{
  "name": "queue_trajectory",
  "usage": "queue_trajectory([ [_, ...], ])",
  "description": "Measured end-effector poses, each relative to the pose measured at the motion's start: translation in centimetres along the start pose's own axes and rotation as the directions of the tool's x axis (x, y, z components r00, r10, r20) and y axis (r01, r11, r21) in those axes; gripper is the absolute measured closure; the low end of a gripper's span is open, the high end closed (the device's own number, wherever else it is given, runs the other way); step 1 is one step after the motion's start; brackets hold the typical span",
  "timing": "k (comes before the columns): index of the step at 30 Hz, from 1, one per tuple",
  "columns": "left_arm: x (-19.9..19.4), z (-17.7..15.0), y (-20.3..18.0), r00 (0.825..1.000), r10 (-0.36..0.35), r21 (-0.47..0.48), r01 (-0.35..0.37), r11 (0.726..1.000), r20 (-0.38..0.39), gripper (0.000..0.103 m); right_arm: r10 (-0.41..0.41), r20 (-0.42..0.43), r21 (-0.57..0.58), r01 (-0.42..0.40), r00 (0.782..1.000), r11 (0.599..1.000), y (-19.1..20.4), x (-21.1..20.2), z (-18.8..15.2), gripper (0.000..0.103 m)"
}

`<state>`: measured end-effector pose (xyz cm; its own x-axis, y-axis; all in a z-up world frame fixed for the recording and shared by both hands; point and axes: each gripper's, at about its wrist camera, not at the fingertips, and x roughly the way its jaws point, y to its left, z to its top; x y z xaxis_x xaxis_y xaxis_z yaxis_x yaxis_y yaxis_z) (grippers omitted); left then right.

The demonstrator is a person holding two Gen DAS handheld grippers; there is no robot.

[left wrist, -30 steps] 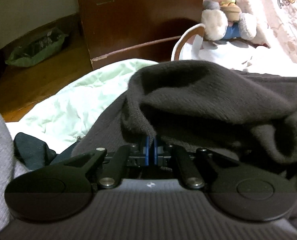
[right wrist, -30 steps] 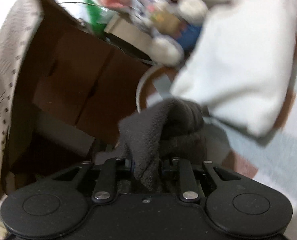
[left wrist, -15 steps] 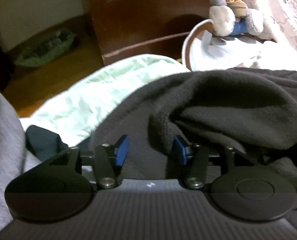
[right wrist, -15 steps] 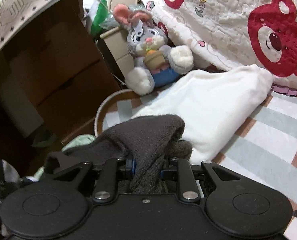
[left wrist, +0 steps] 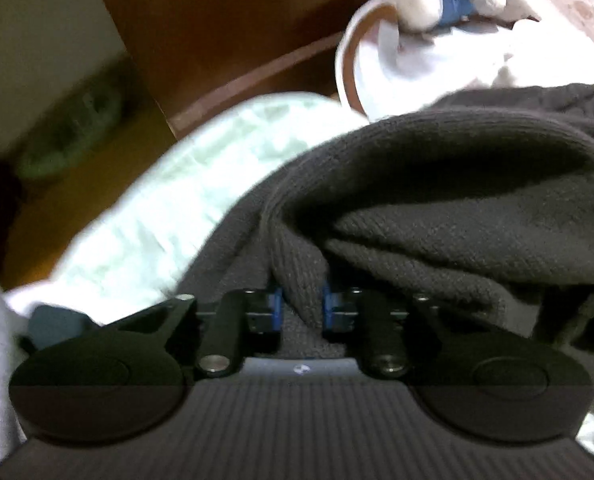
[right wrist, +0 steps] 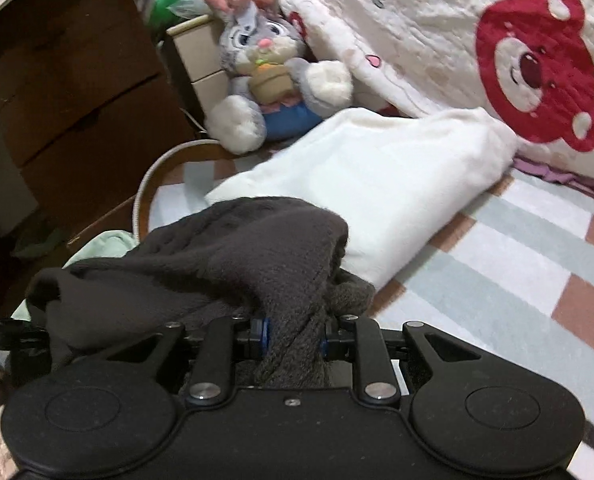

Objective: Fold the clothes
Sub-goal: 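Lift the sweater with both grippers and shake it out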

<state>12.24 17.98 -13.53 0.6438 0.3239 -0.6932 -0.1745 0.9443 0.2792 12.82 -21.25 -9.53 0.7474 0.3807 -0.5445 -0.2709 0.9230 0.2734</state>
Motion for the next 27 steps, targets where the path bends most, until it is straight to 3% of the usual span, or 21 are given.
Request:
queue_trajectory([
  [2,-1.8,0.3,-0.1,0.996,0.056,0.013,-0.057,0.998,0.074,0.089,-0.030,0.046,-0.016,0.031,0.999,0.999,0.2,-1.3,0.3,0.080],
  [8,-7.8,1.9,0.0,0.957,0.081,0.001,-0.085,0.996,0.279,0.091,-0.114,0.185,-0.055,0.126,0.976,0.991,0.8,-5.3,1.2,0.082],
  [11,-11.3,3.2,-1.1,0.929,0.019,0.002,-0.021,1.000,0.369,0.092,-0.173,0.278,-0.062,0.197,0.945,0.978,1.0,-9.6,0.9,0.082],
  [17,-17.0,5.5,-5.4,0.877,-0.146,0.048,0.140,0.989,0.457,0.094,-0.287,0.406,-0.038,0.330,0.867,0.943,0.5,-19.3,0.8,0.082],
  [23,-22.3,7.5,-9.9,0.794,-0.301,0.110,0.287,0.951,0.528,0.094,-0.387,0.476,0.048,0.416,0.789,0.908,-3.1,-29.4,0.3,0.082],
  [27,-26.1,8.0,-13.9,0.742,-0.379,0.182,0.336,0.924,0.553,0.094,-0.440,0.506,0.091,0.462,0.742,0.882,-5.5,-36.0,-1.3,0.082],
])
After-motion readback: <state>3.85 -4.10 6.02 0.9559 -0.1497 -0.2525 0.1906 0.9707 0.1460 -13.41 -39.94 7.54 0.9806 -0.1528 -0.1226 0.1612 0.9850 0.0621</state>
